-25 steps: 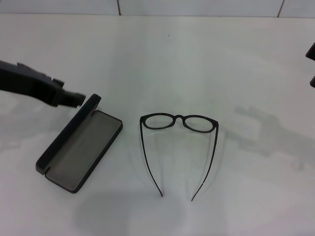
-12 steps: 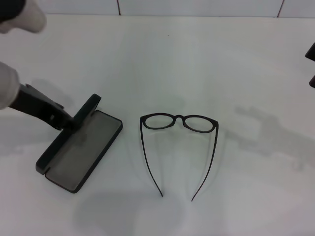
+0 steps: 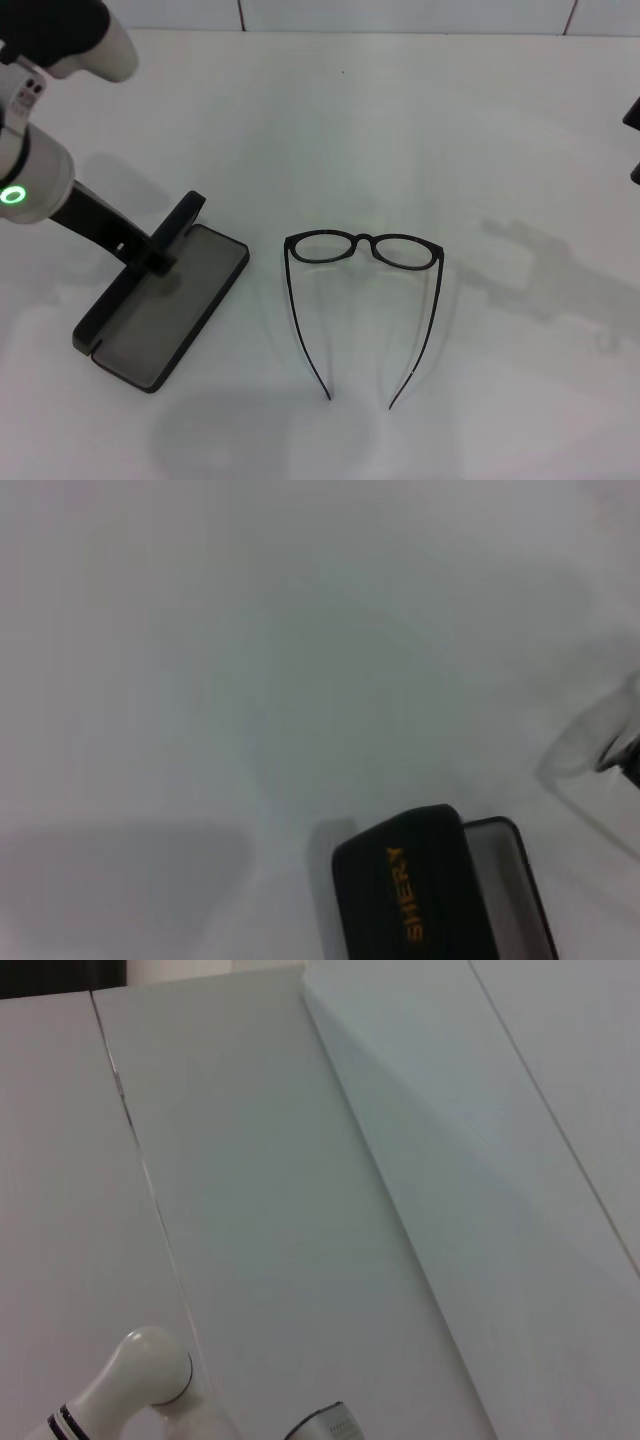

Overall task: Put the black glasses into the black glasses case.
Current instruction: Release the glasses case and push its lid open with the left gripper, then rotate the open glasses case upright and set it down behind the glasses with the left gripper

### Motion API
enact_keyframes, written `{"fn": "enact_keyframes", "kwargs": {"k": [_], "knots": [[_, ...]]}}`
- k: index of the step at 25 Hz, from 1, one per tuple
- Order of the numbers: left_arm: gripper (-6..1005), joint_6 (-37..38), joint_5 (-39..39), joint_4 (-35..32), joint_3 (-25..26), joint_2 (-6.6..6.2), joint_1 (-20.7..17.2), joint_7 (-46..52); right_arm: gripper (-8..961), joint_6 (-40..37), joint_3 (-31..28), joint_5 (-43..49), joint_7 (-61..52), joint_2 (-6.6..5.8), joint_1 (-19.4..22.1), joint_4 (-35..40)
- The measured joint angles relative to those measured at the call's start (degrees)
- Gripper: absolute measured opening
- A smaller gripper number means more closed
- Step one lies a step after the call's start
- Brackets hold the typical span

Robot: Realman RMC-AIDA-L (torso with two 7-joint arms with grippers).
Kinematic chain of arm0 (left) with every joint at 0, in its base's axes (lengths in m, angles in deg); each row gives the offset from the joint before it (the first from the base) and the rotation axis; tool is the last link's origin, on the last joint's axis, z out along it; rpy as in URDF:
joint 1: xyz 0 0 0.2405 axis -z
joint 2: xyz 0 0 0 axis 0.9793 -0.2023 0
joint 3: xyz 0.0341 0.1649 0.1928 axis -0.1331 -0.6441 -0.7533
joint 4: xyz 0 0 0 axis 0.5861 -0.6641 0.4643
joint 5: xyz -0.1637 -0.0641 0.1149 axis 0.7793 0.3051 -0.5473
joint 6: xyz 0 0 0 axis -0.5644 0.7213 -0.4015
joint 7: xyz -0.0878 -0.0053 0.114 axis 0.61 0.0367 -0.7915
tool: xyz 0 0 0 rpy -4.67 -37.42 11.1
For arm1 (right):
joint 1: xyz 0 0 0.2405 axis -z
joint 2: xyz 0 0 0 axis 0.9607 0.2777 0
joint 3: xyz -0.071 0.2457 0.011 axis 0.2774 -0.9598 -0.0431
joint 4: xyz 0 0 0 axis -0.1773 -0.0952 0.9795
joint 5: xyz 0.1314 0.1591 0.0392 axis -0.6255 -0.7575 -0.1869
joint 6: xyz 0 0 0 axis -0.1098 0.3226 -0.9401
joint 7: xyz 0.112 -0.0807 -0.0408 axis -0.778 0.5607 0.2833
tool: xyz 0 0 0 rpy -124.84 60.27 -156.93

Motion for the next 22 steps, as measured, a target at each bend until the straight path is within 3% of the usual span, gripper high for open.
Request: {"fn": "enact_keyframes", "kwargs": {"k": [11,22], "knots": [[409,-0.8,0.2,1.2,-1.1,0.02,0.6,0.3,804,-0.1,-0.3,-0.1,1.1,-0.14,0.0,-1.5],[251,-1.5,-0.1,0.6,-1.0,-0.11,0.7,-0.1,796,0.2,-0.3,-0.1,1.1,-0.11,0.1,-1.6]]}}
